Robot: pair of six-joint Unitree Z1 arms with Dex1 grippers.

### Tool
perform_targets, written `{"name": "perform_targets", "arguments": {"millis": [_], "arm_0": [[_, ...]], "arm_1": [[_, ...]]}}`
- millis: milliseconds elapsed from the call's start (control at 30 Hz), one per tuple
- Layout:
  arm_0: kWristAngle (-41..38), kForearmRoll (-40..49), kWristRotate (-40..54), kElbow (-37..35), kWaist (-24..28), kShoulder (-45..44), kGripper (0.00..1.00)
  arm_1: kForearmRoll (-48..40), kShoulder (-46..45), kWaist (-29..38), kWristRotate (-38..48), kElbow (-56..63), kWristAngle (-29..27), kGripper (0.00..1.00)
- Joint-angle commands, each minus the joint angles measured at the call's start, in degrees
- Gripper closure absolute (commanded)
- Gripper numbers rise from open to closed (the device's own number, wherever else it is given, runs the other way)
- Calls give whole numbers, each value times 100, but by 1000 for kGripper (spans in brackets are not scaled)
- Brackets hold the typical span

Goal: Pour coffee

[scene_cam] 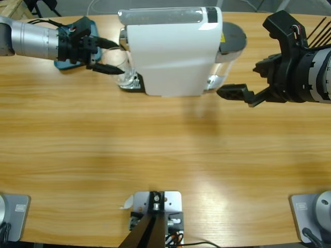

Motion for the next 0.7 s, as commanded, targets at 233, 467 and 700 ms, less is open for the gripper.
{"name": "perform_targets", "arguments": {"millis": [233, 467, 700], "arm_0": [[780, -69, -59, -129, -459, 415, 1000], [743, -76, -68, -126, -447, 413, 1000], [495, -69, -24, -43, -371, 352, 1000]], "arm_1": [[-42, 165, -108, 69, 113, -120, 0], [-40, 156, -108, 69, 109, -139, 0], [-40, 152, -108, 69, 107, -166, 0]]}}
